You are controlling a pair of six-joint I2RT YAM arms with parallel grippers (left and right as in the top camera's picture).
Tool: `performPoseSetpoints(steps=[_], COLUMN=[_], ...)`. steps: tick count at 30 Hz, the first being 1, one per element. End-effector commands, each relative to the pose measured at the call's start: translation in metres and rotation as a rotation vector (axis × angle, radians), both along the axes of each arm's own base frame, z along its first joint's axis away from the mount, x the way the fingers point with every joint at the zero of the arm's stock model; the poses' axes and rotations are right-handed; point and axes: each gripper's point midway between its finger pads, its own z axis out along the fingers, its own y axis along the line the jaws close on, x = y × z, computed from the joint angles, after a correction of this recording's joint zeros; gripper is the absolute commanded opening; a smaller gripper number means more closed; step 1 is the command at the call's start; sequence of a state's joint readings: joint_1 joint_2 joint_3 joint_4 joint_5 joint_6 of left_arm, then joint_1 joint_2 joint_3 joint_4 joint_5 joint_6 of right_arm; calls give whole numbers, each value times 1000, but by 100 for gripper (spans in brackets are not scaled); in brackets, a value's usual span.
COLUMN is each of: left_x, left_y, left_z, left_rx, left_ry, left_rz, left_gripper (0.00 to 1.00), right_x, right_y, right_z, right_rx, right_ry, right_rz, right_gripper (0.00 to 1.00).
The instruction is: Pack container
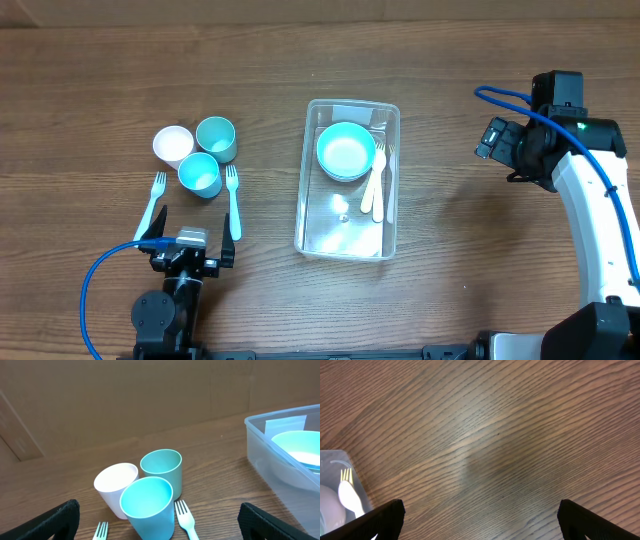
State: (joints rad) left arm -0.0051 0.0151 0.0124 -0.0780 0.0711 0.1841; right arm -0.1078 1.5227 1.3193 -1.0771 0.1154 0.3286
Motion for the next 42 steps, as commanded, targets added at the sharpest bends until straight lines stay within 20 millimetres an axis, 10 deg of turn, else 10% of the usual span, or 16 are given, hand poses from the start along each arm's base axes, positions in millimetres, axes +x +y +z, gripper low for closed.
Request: performPoseSetpoints(steps=[1, 6, 11, 18, 23, 29, 36, 42], left_x=[0, 0, -17, -26, 2, 39, 65, 69], left_y=[-2, -3, -62, -39, -32, -28, -33, -33], left_z=[1, 10, 29, 104, 140, 126, 51, 10], left_rx=[10, 13, -71, -239, -176, -201, -207, -158], left_ry=[-8, -46, -99, -22, 356, 906, 1249, 1373], left_rz=[-9, -20, -374, -221, -149, -73, -88, -124], left_gripper=[100, 100, 100, 100, 100, 100, 98, 58], right_x=[5, 5, 5, 5, 5, 5, 5, 5], right_y=[-2, -2, -2, -2, -2, -2, -2, -2], right_z=[17, 17, 17, 17, 17, 17, 17, 17], right_rx=[-13, -13, -13, -13, -13, -13, -13, -13], right_ry=[-52, -52, -52, -52, -52, -52, -52, -52], right_rz=[0, 0, 0, 0, 0, 0, 0, 0], right_gripper=[100, 100, 100, 100, 100, 100, 100, 100])
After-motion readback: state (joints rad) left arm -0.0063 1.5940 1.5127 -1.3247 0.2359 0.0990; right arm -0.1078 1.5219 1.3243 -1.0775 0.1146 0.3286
